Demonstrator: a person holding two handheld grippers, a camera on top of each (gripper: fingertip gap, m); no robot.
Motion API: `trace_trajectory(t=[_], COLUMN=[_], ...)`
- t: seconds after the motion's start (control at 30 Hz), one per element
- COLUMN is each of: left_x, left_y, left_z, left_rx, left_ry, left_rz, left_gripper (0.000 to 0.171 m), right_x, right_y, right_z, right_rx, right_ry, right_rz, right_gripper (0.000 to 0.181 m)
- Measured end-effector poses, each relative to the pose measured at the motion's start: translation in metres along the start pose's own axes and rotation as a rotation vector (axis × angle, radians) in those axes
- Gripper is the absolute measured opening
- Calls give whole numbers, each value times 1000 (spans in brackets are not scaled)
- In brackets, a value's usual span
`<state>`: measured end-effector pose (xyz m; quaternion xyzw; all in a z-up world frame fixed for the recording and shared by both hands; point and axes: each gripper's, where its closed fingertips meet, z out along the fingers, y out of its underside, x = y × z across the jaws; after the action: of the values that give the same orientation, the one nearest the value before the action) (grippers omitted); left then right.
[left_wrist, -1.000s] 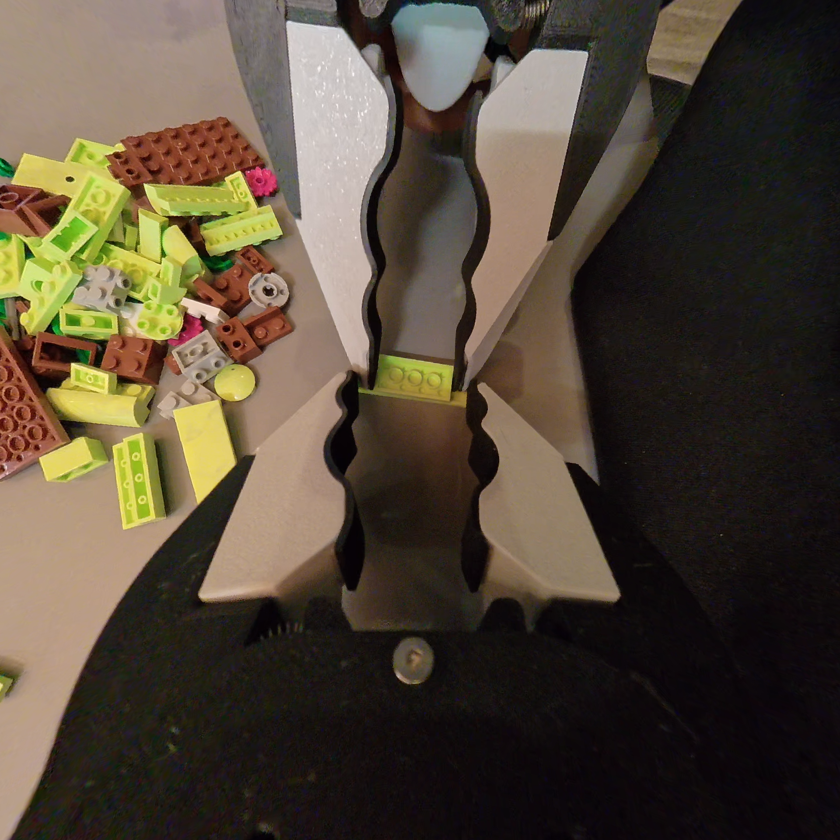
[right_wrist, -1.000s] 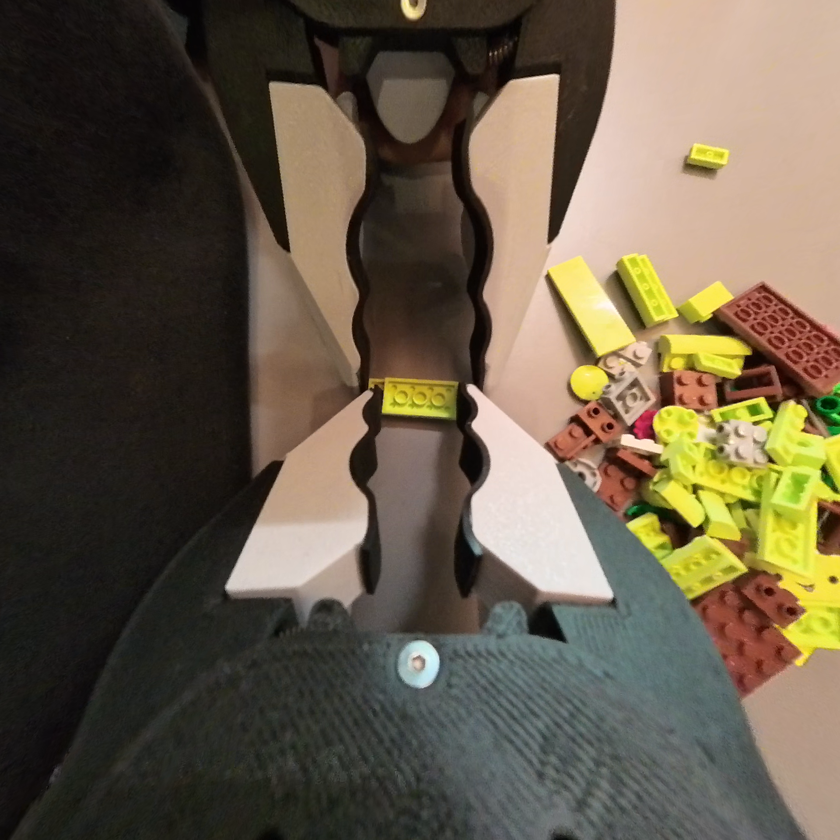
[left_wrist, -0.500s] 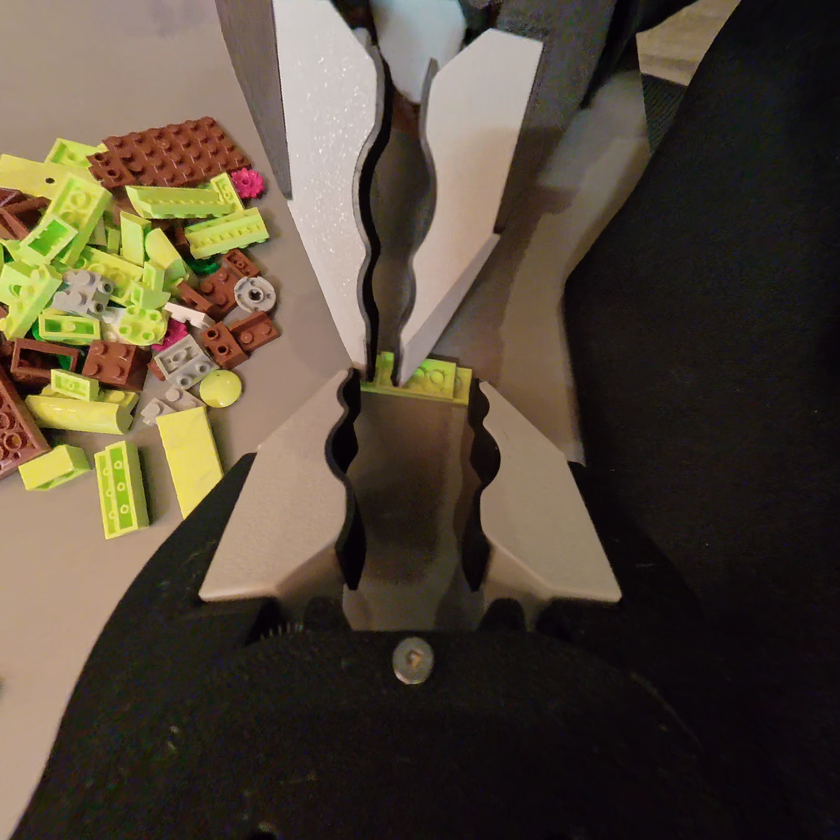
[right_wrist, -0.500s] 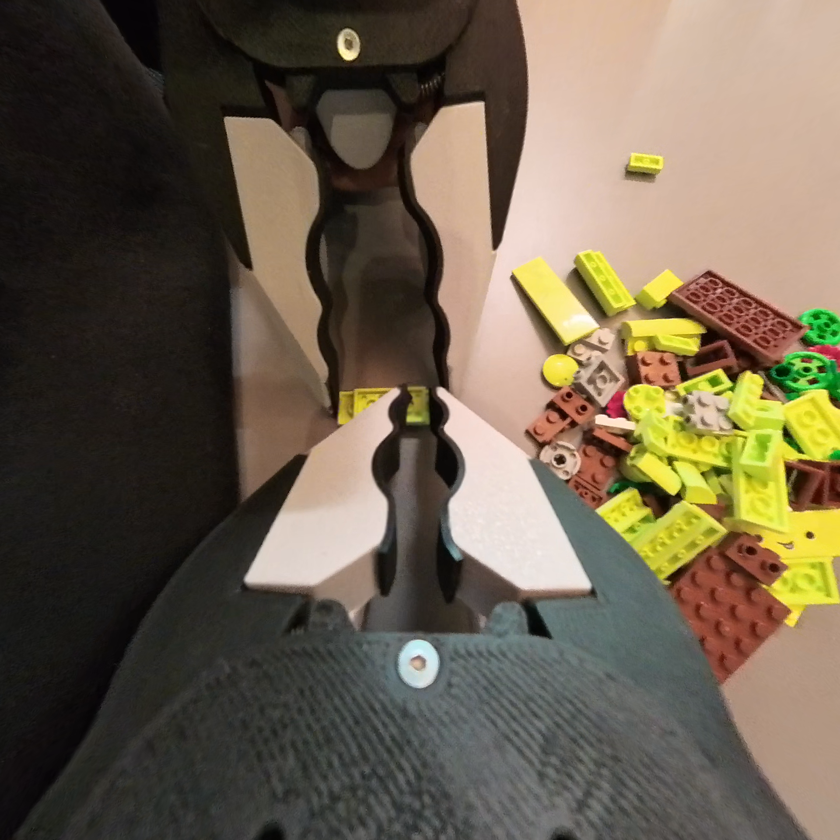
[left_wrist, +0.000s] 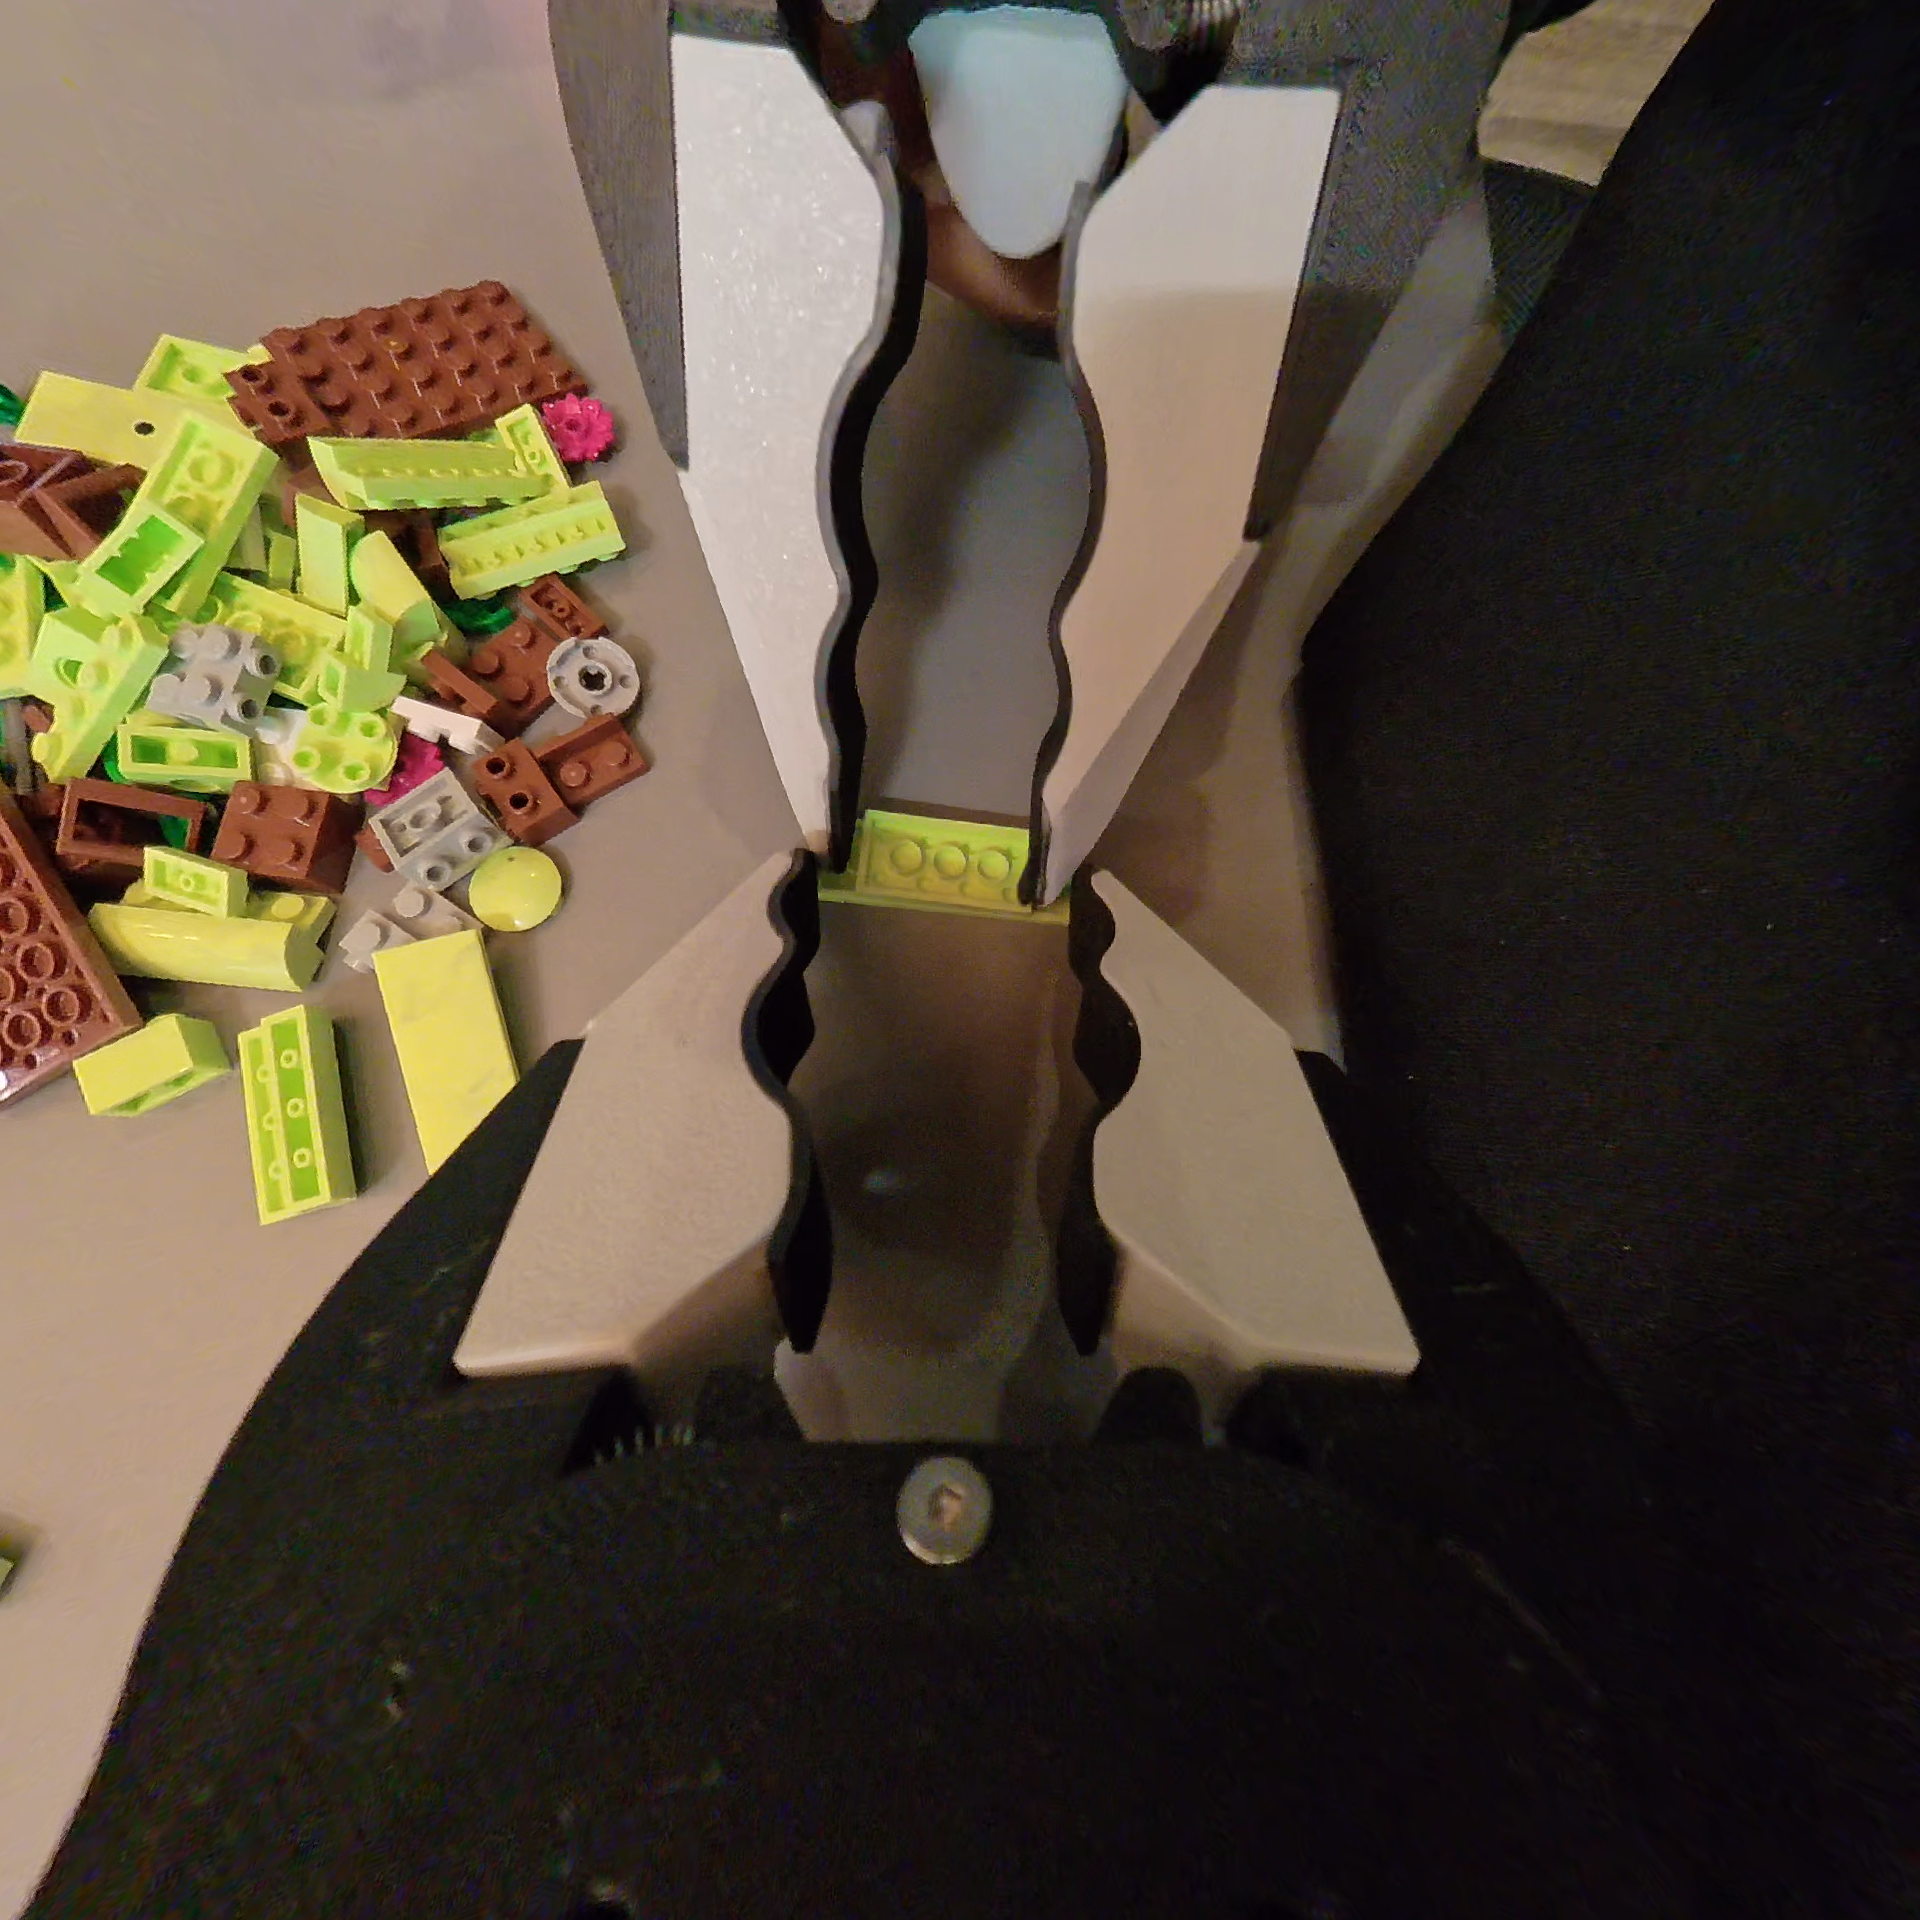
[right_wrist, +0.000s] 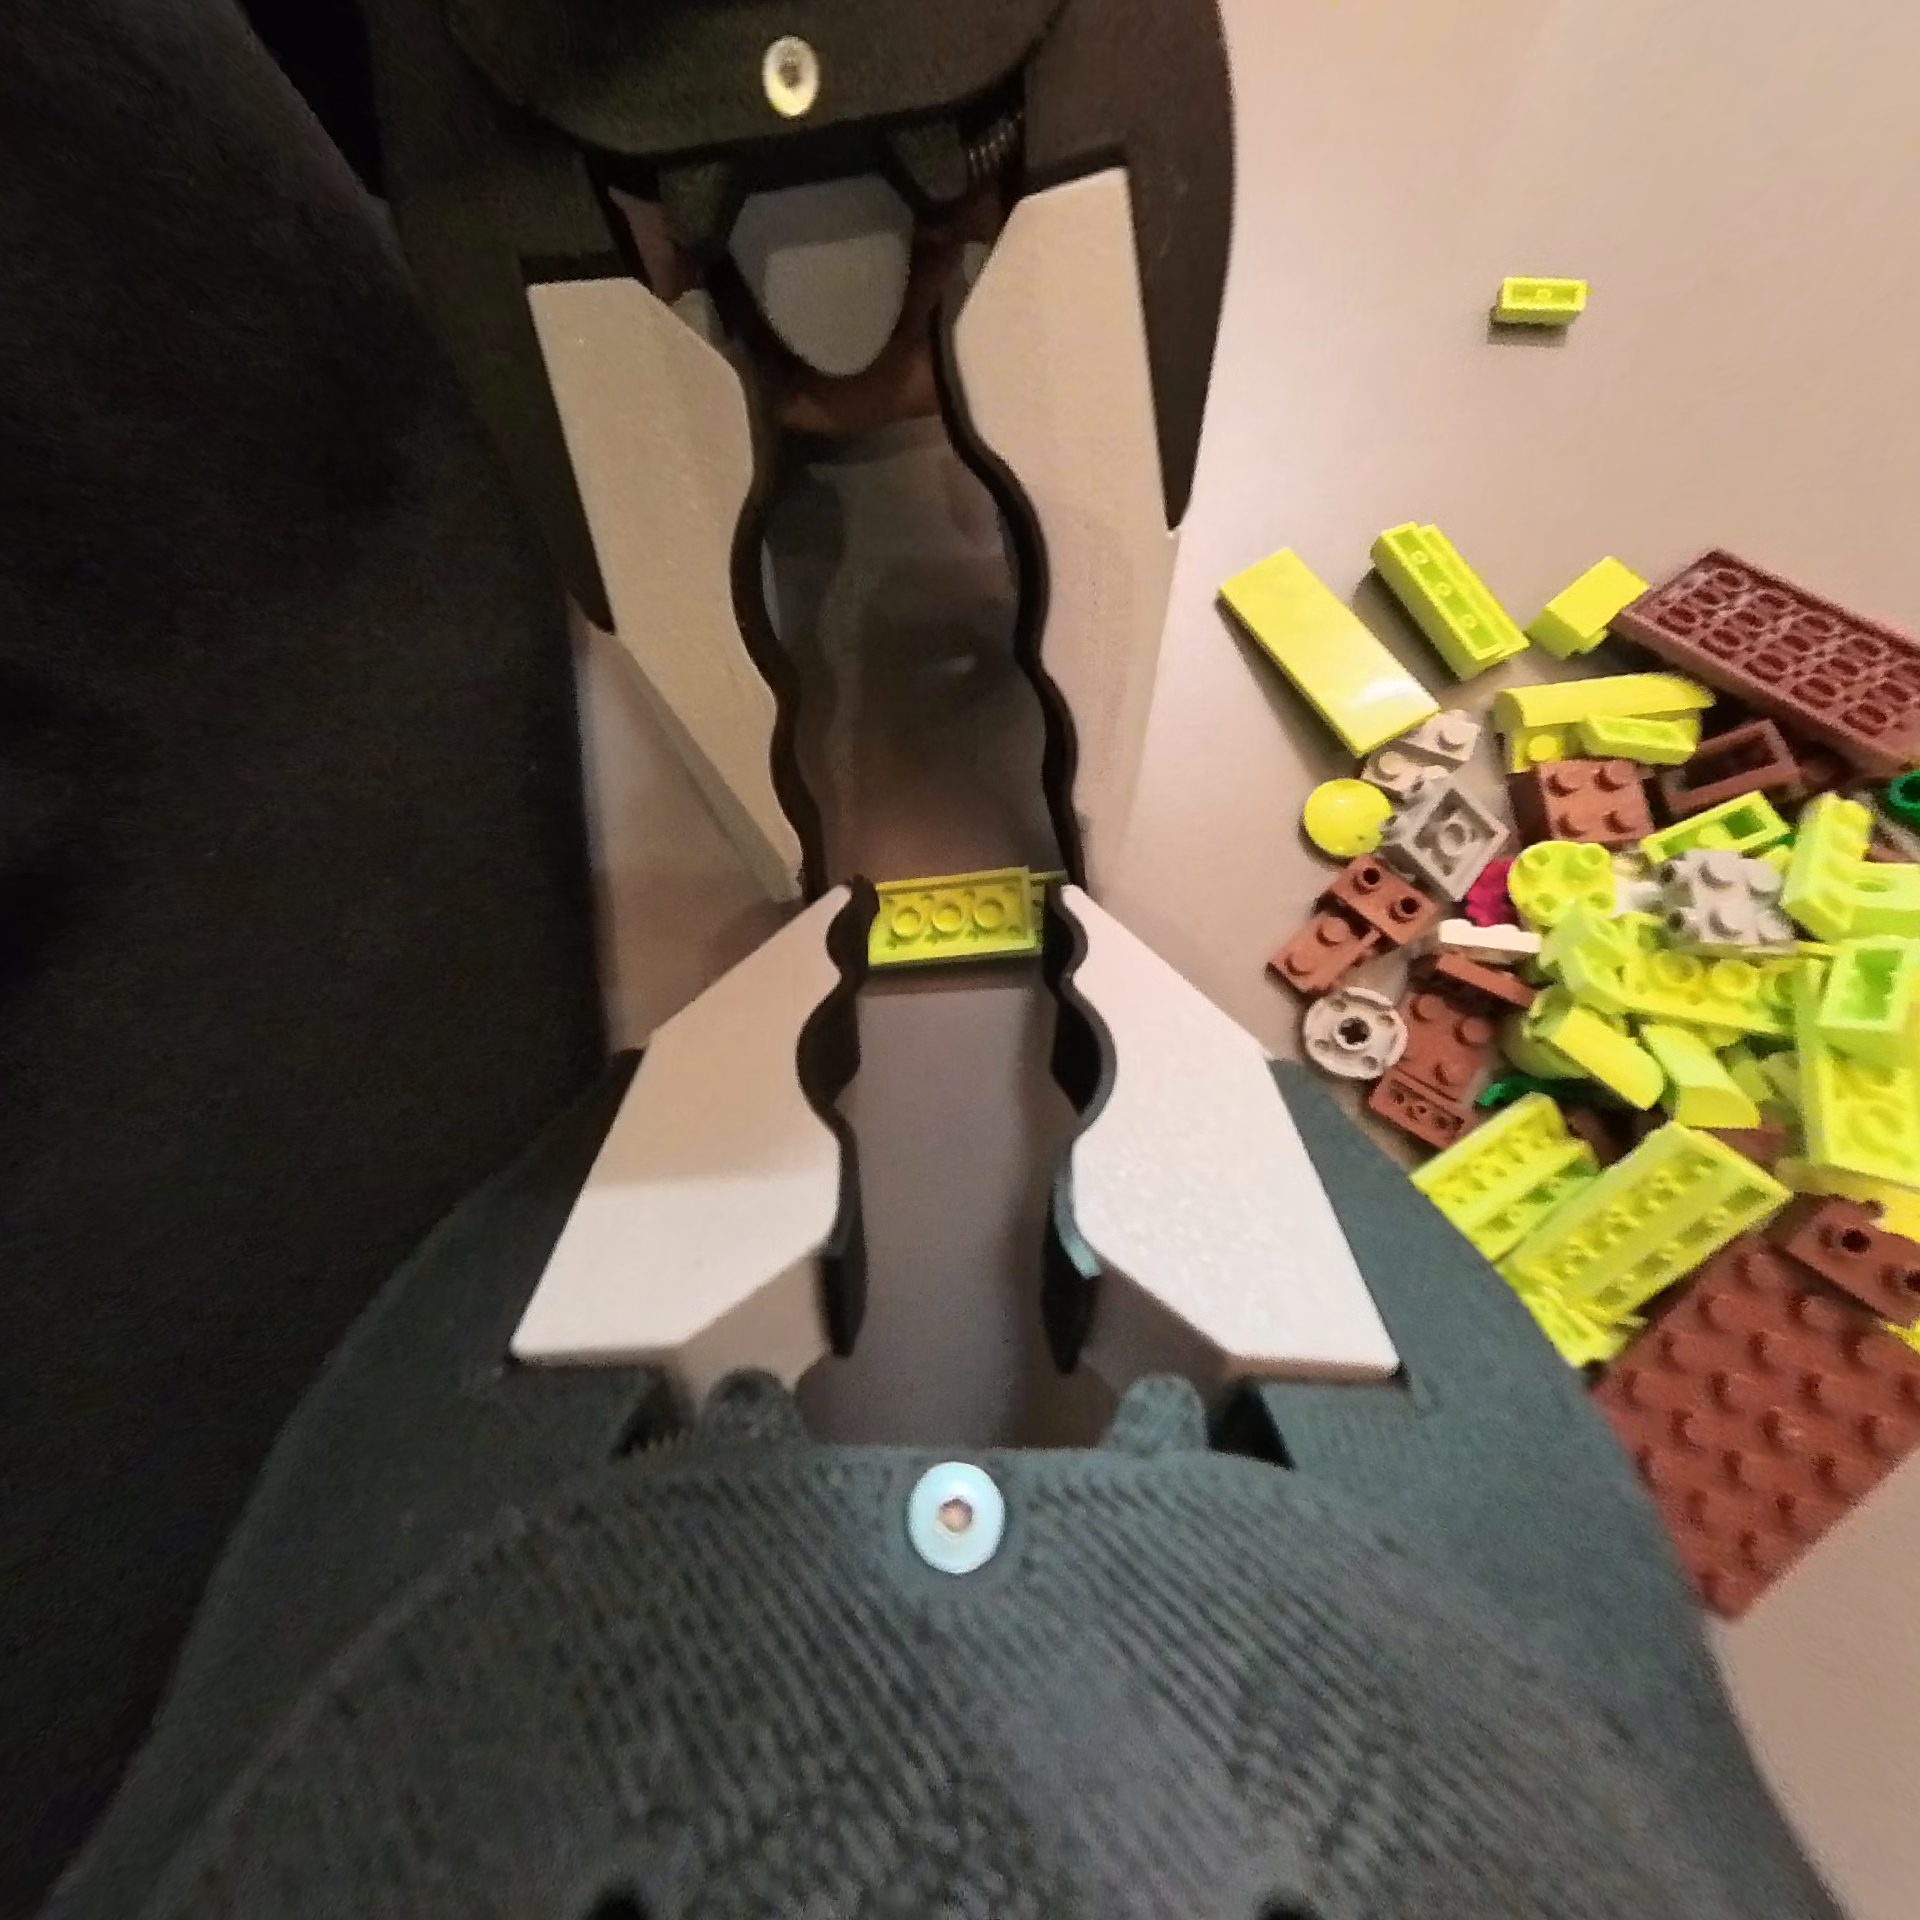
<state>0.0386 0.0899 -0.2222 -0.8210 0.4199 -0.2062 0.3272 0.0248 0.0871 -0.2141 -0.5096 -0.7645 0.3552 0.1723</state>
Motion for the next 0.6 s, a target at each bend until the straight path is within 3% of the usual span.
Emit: trace_trajectory(t=[0.27,0.6], left_x=[0,-1], left_y=[0,0], left_z=[0,0], left_rx=[-1,-1], left_ry=[-9,-10], left_rz=[9,11], left_gripper=[48,48], right_x=[-2,-3], right_y=[-2,5], right_z=[-2,-2], right_rx=[34,31], right_ry=[-72,-30], right_rz=[61,-159], right_gripper=[35,35])
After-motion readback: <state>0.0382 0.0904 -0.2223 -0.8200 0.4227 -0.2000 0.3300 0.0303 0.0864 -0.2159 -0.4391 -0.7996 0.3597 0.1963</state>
